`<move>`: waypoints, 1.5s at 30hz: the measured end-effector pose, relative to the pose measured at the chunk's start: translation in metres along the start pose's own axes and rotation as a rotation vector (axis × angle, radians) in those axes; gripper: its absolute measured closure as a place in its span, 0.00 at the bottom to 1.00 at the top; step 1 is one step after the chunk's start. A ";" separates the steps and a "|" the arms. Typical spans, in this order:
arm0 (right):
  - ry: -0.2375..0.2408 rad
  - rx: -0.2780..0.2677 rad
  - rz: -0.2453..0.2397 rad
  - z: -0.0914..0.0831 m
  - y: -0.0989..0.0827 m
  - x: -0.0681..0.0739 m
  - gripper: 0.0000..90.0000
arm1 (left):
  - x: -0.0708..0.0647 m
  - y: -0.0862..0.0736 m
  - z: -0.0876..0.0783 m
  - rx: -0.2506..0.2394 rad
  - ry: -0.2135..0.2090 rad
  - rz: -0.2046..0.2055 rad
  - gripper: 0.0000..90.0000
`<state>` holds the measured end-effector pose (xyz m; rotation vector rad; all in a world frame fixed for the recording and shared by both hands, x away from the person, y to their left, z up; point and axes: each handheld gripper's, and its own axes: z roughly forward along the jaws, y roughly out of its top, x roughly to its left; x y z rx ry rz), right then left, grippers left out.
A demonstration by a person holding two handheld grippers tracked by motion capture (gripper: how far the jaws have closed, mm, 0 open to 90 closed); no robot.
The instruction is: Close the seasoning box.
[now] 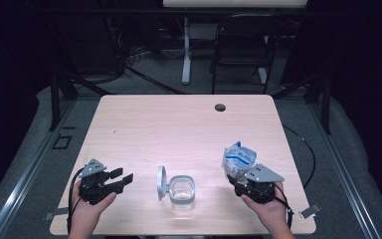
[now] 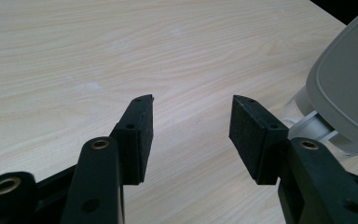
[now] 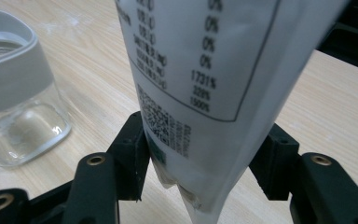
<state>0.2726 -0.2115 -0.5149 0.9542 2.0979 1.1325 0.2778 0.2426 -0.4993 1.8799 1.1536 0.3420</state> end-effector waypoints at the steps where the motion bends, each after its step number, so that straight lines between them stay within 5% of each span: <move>1: 0.001 -0.003 -0.005 0.000 0.001 0.001 0.50 | 0.000 0.000 0.000 -0.001 -0.001 0.003 0.55; 14: 0.024 -0.001 -0.071 -0.002 0.012 0.014 0.50 | -0.001 0.000 0.000 0.004 -0.006 0.003 0.55; 24: 0.049 -0.027 -0.056 -0.005 0.027 0.019 0.50 | 0.000 0.000 -0.001 -0.003 -0.007 -0.008 0.55; 45: 0.085 0.019 -0.144 -0.009 0.036 0.029 0.50 | 0.002 -0.001 0.000 -0.002 -0.009 -0.013 0.55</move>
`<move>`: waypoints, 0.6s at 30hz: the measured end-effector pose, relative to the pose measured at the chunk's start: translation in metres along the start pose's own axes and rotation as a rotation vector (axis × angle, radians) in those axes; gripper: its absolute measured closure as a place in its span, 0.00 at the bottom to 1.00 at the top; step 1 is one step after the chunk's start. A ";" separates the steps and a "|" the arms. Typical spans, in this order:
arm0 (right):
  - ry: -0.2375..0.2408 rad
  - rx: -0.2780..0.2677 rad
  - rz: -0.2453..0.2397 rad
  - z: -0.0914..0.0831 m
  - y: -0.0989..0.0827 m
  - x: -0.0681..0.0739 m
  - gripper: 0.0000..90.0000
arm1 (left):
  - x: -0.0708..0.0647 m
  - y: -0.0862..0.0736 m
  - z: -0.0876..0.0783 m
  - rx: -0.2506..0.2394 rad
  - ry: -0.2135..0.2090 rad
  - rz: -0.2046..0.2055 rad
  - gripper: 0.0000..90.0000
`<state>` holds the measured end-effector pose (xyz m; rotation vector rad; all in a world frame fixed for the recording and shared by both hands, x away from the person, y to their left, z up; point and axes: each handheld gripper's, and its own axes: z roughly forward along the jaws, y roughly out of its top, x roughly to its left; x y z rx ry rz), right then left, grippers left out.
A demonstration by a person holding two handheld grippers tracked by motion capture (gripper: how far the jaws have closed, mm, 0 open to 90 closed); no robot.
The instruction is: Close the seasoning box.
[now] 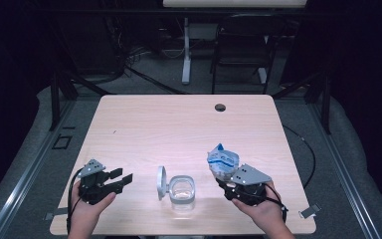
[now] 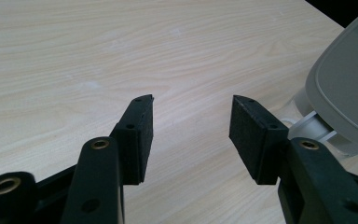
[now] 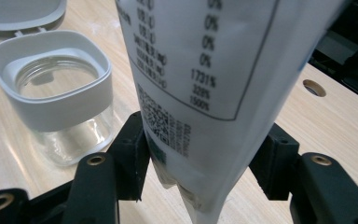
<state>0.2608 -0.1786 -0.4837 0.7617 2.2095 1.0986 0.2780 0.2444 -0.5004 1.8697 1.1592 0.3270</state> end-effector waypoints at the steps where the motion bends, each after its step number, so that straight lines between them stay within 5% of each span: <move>1: 0.007 0.007 -0.007 0.000 0.000 0.000 0.50 | 0.000 0.000 0.000 0.000 0.001 0.000 0.55; 18: 0.058 0.065 -0.075 0.006 0.002 0.008 0.50 | 0.001 -0.001 0.001 0.000 0.002 -0.005 0.55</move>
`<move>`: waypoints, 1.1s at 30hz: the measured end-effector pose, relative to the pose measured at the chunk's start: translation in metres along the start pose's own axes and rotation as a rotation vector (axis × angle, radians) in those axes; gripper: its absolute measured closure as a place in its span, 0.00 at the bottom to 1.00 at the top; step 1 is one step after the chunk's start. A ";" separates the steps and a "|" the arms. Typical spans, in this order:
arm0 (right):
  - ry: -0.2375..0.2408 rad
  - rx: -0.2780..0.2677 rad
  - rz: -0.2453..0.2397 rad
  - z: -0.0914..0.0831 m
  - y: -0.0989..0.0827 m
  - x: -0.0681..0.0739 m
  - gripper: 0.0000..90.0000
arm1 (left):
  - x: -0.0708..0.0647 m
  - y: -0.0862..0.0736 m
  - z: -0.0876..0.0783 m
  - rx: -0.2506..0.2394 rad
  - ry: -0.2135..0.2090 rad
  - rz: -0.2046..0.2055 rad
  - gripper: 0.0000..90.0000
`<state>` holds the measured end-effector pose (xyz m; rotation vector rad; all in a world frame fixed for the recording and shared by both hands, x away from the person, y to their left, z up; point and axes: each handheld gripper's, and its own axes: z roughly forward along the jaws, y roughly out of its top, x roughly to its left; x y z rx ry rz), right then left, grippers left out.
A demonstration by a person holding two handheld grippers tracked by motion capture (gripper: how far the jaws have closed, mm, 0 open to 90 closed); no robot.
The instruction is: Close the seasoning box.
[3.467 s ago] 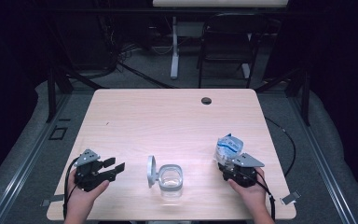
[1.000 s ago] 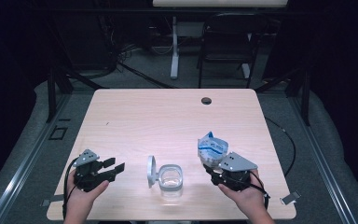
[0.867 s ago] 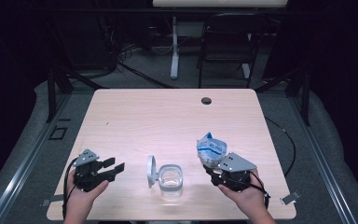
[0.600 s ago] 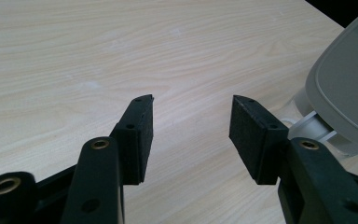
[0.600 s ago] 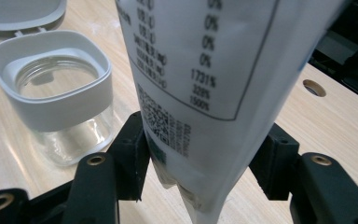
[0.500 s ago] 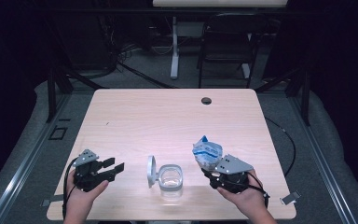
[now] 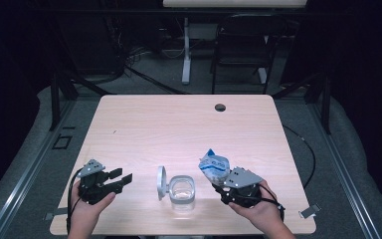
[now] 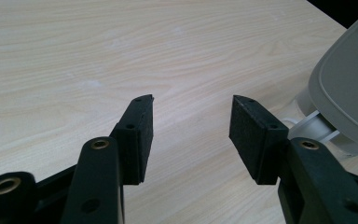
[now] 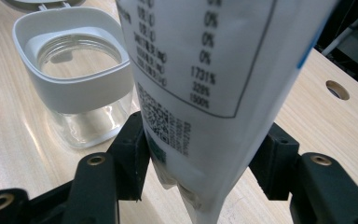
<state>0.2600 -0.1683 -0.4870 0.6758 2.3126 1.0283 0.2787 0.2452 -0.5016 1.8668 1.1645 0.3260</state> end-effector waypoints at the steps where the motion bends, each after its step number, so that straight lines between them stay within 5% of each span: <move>1: 0.004 0.001 0.000 0.000 0.000 0.000 0.50 | 0.000 0.000 0.000 -0.001 0.000 0.000 0.55; 33: 0.000 0.061 -0.062 0.008 -0.003 0.007 0.50 | 0.002 -0.001 0.000 0.006 0.003 -0.004 0.55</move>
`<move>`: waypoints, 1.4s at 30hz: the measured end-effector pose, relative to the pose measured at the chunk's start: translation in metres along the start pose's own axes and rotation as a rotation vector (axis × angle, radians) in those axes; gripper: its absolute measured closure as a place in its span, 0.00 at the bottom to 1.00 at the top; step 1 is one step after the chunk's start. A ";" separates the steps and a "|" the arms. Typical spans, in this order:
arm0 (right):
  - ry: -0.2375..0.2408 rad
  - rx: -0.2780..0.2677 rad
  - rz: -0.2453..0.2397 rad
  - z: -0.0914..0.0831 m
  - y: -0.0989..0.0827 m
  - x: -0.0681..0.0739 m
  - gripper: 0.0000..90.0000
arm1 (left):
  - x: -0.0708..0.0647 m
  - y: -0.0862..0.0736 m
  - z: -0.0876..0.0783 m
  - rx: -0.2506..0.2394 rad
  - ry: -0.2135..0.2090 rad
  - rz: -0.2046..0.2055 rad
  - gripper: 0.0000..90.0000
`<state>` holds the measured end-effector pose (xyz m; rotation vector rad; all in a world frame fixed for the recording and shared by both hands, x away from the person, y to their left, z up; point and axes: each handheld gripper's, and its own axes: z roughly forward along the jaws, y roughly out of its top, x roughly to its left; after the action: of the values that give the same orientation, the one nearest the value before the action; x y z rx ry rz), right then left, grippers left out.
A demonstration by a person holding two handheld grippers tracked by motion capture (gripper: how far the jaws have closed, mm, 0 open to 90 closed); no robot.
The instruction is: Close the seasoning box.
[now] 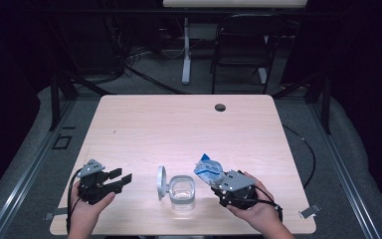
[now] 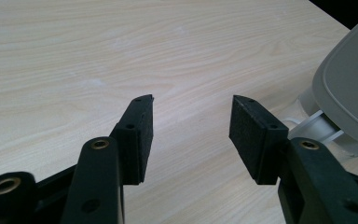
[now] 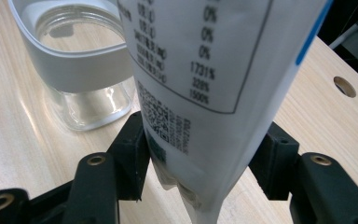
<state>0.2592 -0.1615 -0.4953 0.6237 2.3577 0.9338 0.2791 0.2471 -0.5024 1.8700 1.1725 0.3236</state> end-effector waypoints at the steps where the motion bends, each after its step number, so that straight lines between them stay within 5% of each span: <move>1: -0.007 0.003 -0.009 0.000 0.000 0.000 0.50 | 0.000 0.000 0.000 0.000 0.000 0.000 0.55; 42: -0.016 0.137 -0.218 0.009 0.015 0.009 0.50 | 0.004 -0.002 0.001 -0.002 0.004 -0.013 0.55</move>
<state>0.2610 -0.1421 -0.4932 0.4120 2.4312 0.6732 0.2809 0.2502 -0.5058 1.8606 1.1859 0.3210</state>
